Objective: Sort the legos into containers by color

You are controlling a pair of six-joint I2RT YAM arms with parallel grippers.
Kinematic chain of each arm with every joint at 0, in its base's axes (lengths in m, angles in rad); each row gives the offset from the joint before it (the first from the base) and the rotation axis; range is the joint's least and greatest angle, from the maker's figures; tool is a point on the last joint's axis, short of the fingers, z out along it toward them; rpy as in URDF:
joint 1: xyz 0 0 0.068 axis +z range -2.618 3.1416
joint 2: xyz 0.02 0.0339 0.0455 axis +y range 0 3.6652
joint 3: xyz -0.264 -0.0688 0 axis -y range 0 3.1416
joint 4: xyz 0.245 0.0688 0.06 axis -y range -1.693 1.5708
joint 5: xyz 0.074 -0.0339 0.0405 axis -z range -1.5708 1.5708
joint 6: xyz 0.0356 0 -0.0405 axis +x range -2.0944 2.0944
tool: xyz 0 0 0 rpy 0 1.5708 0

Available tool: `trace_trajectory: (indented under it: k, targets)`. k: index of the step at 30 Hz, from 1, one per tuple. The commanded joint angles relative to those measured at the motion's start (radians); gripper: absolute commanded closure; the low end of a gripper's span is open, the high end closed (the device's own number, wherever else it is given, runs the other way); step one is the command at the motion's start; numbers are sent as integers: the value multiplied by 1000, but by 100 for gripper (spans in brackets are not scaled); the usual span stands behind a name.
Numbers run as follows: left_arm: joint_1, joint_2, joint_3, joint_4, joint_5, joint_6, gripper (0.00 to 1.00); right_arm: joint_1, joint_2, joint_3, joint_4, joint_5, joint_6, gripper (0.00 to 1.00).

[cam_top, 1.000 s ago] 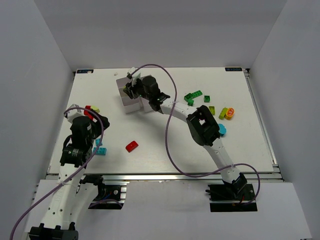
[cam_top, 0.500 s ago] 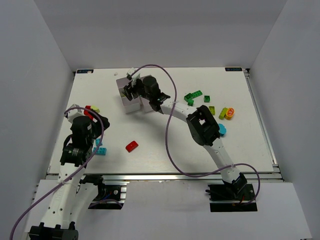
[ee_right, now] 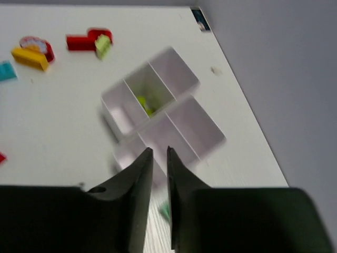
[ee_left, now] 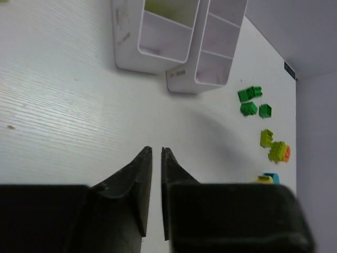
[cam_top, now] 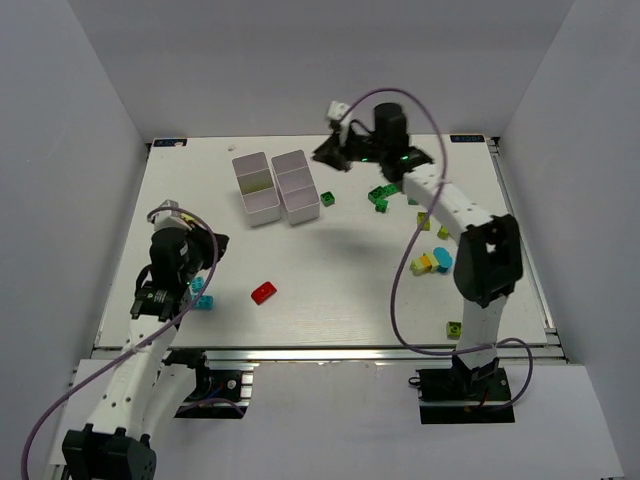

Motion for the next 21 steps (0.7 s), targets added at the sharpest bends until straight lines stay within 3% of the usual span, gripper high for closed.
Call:
trace_trajectory:
  k: [1,2,3,6,9,11,14,21]
  targets:
    - [4,68,-29,148,196,-14,75,-161,-66,-40,-446,-169,-142,82]
    - [4,109,-29,162,216,-16,61,-185,-111,-75,-491,-128,-214,82]
    - [4,130,-30,177,234,-16,54,-213,-136,-115,-555,-105,-248,77]
    - [2,193,-27,245,291,-20,35,-313,-205,-249,-669,19,-359,55]
    - [2,238,-17,282,322,-20,19,-394,-227,-330,-700,191,-332,33]
    - [1,262,-6,306,340,-20,16,-449,-225,-358,-697,296,-273,23]
    - [1,303,2,322,354,-23,12,-488,-222,-378,-676,367,-166,18]
    - [2,338,5,360,365,-22,11,-491,-196,-418,-554,455,81,17]
